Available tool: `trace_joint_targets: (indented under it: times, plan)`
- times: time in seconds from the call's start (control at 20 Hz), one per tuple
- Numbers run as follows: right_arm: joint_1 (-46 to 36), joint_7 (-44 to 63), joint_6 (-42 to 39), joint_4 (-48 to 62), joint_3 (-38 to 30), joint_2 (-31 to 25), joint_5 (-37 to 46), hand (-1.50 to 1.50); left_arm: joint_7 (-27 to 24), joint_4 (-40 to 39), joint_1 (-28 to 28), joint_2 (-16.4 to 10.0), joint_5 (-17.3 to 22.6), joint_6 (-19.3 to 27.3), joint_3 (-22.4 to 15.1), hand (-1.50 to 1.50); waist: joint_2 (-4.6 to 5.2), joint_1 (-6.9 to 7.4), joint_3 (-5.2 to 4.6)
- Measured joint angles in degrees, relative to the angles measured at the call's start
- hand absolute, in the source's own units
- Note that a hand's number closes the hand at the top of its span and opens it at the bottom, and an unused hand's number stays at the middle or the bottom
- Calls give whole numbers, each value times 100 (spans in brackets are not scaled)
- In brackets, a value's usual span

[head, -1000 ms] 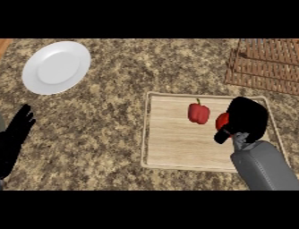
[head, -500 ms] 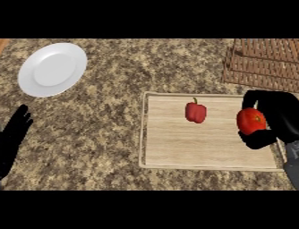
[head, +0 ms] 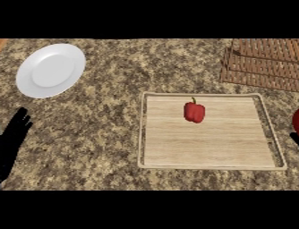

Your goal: Pick the tomato from the tray and place it in the tiered shelf

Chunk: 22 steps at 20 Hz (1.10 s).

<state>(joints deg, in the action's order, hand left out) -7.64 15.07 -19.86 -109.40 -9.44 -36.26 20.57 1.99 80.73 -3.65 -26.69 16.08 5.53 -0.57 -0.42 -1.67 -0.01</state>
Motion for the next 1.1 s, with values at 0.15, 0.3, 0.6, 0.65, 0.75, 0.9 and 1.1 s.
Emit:
trace_joint_targets:
  times: [0.15, 0.3, 0.6, 0.65, 0.75, 0.9, 1.1]
  plan:
    - [57, 180, -361, -310, -830, -149, -911, 150, -3, -32, 21, 30, -42, 11, 16, 0, -5, -16, -3]
    - [-74, 417, -635, -398, -1525, -367, -1573, 150, 61, -100, 172, 71, -72, -26, 40, 0, 8, 34, -2]
    - [-493, 1228, -935, -541, -2487, -838, -2651, 150, 62, -192, 282, 108, -168, -161, 122, 0, 21, 107, -4]
    - [-569, 1349, -922, -583, -2563, -909, -2712, 150, 70, -198, 294, 132, -184, -183, 126, 0, 23, 117, -3]
    - [-834, 1591, -849, -493, -2663, -1125, -2793, 150, 171, -116, 309, 117, -185, -221, 156, 0, 27, 146, -3]
    - [-1166, 1691, -830, -208, -2686, -1606, -2531, 150, 268, 3, 284, 78, -183, -276, 192, 0, 38, 196, -4]
    - [-1458, 1716, -857, 110, -2555, -2008, -2296, 150, 271, -8, 313, 225, -325, -221, 173, 0, 42, 203, -3]
